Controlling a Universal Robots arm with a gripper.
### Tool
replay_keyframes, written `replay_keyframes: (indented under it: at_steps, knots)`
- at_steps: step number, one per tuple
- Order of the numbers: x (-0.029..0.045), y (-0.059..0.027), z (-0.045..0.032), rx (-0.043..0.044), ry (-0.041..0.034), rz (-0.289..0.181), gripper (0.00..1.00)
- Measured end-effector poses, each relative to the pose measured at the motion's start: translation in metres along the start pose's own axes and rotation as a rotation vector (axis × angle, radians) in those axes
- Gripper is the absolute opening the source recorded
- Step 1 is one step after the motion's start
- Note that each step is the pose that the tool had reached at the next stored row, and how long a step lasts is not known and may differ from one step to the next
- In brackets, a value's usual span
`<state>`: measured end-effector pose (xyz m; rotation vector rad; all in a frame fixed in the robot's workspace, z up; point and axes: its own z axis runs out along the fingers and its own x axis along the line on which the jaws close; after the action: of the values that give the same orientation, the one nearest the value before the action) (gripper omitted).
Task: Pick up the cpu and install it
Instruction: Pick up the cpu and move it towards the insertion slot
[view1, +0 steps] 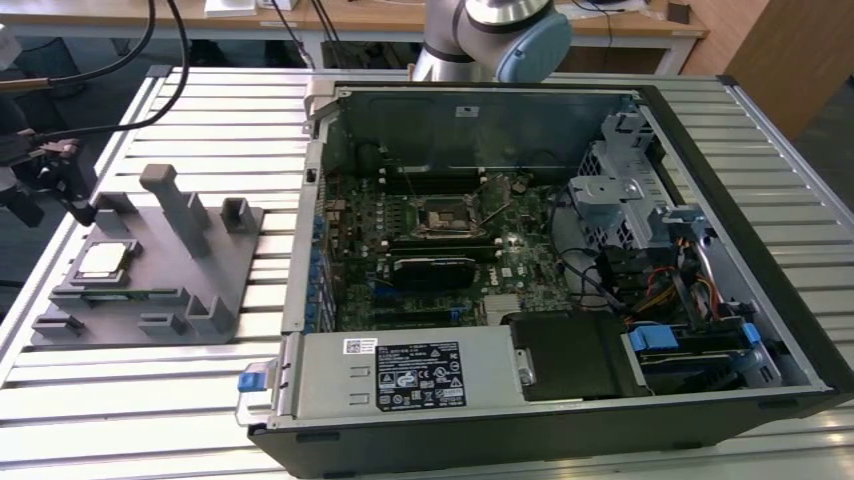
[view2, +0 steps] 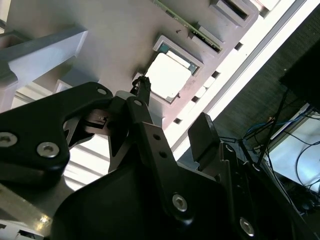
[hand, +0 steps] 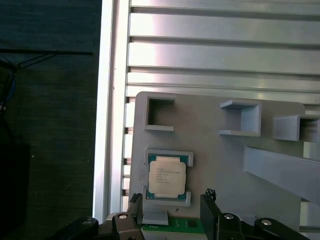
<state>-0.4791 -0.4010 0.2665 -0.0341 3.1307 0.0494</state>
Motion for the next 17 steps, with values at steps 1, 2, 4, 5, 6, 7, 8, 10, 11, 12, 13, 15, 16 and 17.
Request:
replay_keyframes:
  at_steps: [1, 2, 4, 5, 6, 7, 8, 10, 11, 12, 13, 15, 16, 17]
  knots:
    - [0.0, 0.0, 0.0006, -0.0001, -0.0003, 0.0, 0.58]
    - [0.0, 0.0, 0.0012, -0.0001, -0.0004, 0.0, 0.58]
    - [-0.0005, 0.0, 0.0024, 0.0, 0.0, -0.001, 0.58]
    - [-0.0009, 0.0, 0.0033, 0.0001, 0.0, -0.003, 0.58]
    - [-0.001, -0.0001, 0.0042, -0.0001, 0.0, -0.011, 0.58]
    - [-0.001, -0.0002, 0.0048, -0.0002, 0.0005, -0.022, 0.58]
    - [-0.0011, -0.0002, 0.0053, -0.0002, 0.0009, -0.031, 0.58]
    - [-0.001, -0.0002, 0.0061, 0.0037, 0.0015, -0.036, 0.58]
    - [-0.0011, -0.0003, 0.0066, 0.0079, 0.0016, -0.037, 0.58]
    - [-0.0011, -0.0003, 0.0072, 0.0111, 0.0016, -0.037, 0.58]
    - [-0.0011, -0.0003, 0.0077, 0.0134, 0.0017, -0.037, 0.58]
    - [-0.001, -0.0003, 0.0084, 0.0153, 0.0017, -0.037, 0.58]
    - [-0.001, -0.0003, 0.0087, 0.0162, 0.0018, -0.037, 0.58]
    - [-0.001, -0.0003, 0.0089, 0.0172, 0.0019, -0.037, 0.58]
